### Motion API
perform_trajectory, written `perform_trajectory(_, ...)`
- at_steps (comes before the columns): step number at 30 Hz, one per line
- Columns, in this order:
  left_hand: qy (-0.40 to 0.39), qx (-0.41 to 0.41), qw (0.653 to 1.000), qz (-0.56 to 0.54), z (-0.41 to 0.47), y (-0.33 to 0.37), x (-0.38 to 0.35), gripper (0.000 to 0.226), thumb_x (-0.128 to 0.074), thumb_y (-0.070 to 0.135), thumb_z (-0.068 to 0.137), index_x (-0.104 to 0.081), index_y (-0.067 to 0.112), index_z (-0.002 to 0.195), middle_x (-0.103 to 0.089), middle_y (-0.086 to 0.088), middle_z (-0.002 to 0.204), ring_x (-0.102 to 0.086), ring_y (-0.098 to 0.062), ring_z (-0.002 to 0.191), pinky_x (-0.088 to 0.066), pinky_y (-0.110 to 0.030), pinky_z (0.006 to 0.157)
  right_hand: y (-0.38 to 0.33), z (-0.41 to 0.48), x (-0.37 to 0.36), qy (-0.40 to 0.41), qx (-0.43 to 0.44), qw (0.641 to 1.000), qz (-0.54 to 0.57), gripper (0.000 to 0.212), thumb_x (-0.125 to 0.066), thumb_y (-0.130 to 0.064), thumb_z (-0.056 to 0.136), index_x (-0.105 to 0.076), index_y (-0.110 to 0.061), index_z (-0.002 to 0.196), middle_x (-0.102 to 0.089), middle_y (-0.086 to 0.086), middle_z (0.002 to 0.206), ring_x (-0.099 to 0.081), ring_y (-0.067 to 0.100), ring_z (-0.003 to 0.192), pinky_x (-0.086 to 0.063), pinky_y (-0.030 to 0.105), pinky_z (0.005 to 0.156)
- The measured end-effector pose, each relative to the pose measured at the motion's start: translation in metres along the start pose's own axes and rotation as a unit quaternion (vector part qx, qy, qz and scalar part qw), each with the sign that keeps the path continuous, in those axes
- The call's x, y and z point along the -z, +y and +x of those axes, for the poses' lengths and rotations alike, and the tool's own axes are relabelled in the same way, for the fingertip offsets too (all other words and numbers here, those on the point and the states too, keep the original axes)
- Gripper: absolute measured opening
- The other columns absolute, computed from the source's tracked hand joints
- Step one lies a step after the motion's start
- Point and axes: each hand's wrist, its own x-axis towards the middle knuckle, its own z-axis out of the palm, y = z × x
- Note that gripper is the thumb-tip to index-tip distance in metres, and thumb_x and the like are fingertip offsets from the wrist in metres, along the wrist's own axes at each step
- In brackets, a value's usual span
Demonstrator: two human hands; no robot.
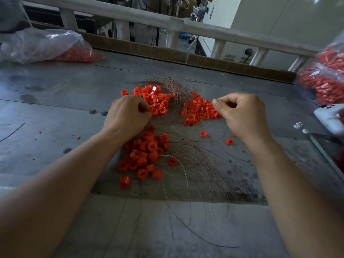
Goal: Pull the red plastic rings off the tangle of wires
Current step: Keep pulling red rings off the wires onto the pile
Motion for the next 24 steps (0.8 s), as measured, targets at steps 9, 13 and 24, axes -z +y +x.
perform_trajectory(9,-0.001,-0.009,0.995,-0.103,-0.009,0.006,0.012,0.018,-0.068,0.004,0.077,-0.065,0.022,0.081,-0.053,0.022,0.069,-0.051,0.006,0.066,-0.036,0.003,0.055,-0.007,-0.006,-0.021,-0.144,0.064,0.987,-0.025,0.03,-0.048,-0.006,0.092,-0.065,-0.02,0.112,-0.067,-0.001,0.105,-0.059,0.007,0.094,-0.043,0.016,0.084)
perform_trajectory(13,-0.017,-0.019,0.994,-0.108,-0.013,0.009,0.013,0.019,-0.069,0.007,0.078,-0.063,0.025,0.08,-0.054,0.021,0.07,-0.052,0.006,0.066,-0.034,0.006,0.054,-0.002,-0.007,-0.037,-0.217,0.098,0.964,-0.119,0.046,-0.041,0.003,0.091,-0.056,-0.025,0.124,-0.059,0.005,0.119,-0.052,0.018,0.111,-0.038,0.023,0.09)
perform_trajectory(24,-0.03,-0.015,0.99,-0.137,-0.017,0.015,0.02,0.016,-0.068,0.007,0.079,-0.064,0.022,0.084,-0.057,0.018,0.073,-0.056,0.002,0.071,-0.042,-0.008,0.066,0.003,-0.004,-0.049,-0.221,0.108,0.959,-0.138,0.045,-0.043,0.007,0.089,-0.056,-0.018,0.124,-0.054,0.002,0.115,-0.048,0.015,0.108,-0.033,0.019,0.085)
